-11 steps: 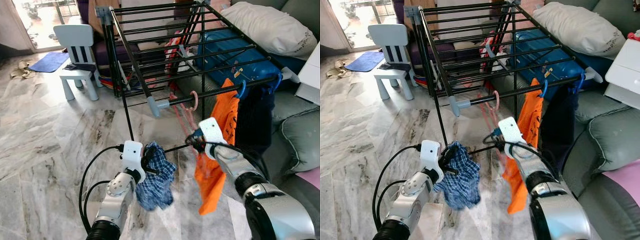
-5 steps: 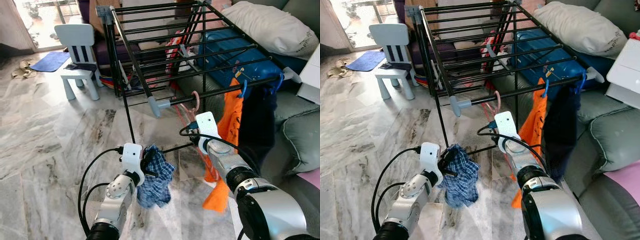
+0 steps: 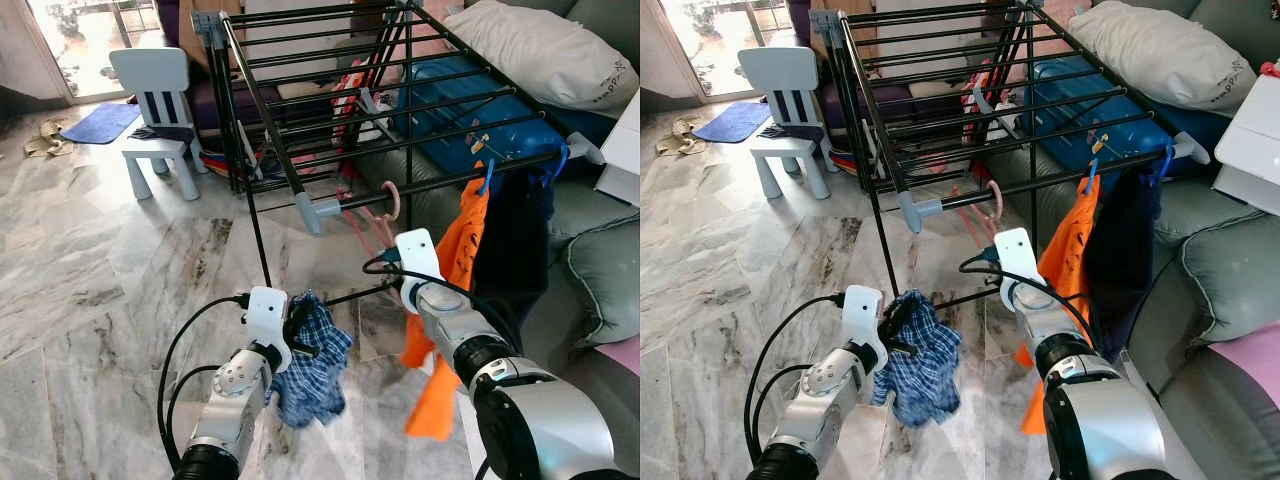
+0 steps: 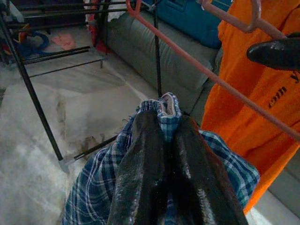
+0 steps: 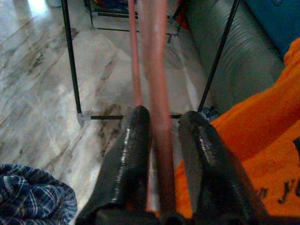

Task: Hang hanger

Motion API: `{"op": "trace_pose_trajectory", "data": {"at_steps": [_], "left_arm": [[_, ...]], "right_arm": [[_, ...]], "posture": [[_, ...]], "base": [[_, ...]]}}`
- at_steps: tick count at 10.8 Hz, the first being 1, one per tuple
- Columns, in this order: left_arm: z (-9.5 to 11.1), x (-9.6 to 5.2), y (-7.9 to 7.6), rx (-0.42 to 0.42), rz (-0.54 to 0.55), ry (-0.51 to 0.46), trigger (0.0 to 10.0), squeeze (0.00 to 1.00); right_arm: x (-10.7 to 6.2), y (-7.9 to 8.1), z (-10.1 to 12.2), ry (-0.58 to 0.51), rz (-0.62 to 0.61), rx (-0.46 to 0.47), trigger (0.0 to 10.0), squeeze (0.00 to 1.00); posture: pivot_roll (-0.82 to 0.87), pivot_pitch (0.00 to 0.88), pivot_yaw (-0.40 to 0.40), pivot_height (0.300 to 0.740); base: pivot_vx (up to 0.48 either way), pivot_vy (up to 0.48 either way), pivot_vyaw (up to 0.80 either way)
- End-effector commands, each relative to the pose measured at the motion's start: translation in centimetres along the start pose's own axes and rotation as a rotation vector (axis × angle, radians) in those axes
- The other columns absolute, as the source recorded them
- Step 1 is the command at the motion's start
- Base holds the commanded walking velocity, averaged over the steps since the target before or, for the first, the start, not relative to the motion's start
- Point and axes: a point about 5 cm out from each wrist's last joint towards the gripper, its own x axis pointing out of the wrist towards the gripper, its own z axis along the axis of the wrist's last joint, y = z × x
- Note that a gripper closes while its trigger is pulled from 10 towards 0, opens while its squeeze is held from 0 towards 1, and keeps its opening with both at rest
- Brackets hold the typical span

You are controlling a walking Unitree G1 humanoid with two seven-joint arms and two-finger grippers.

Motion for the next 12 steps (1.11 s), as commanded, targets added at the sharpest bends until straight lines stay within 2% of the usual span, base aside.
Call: {"op": "trace_pose_trajectory", "data": {"at_steps": [1, 6, 8, 10, 12], "left_arm": [[0.3, 0.0, 0.0, 0.019, -0.007, 0.001, 10.0, 0.00], [0.2, 0.1, 0.0, 0.017, -0.002, 0.009, 10.0, 0.00], [0.4, 0.3, 0.1, 0.021, 0.007, 0.000, 10.0, 0.00], [1.0, 0.4, 0.6, 0.048, 0.062, -0.036, 10.0, 0.00], [1.6, 0.3, 1.1, 0.044, 0.106, -0.056, 10.0, 0.00]], "right_arm": [[0.0, -0.1, -0.4, 0.019, -0.002, 0.007, 0.0, 0.00], [-0.1, -0.1, -0.4, 0.009, -0.001, -0.008, 0.0, 0.00], [-0.1, 0.5, 0.5, -0.072, 0.020, -0.060, 0.0, 0.00], [-0.3, 0.6, 2.3, -0.230, -0.007, -0.054, 0.2, 0.00], [-1.1, 0.4, 1.6, -0.308, -0.027, -0.036, 10.0, 0.00]], "posture": [[-0.01, 0.000, 0.024, 0.740], [-0.01, 0.000, 0.019, 0.740], [-0.01, 0.000, 0.017, 0.740], [-0.02, 0.000, 0.016, 0.740], [-0.03, 0.003, 0.014, 0.740]], "base": [[0.000, 0.000, 0.00], [0.000, 0.000, 0.00], [0.000, 0.000, 0.00], [0.000, 0.000, 0.00], [0.000, 0.000, 0.00]]}}
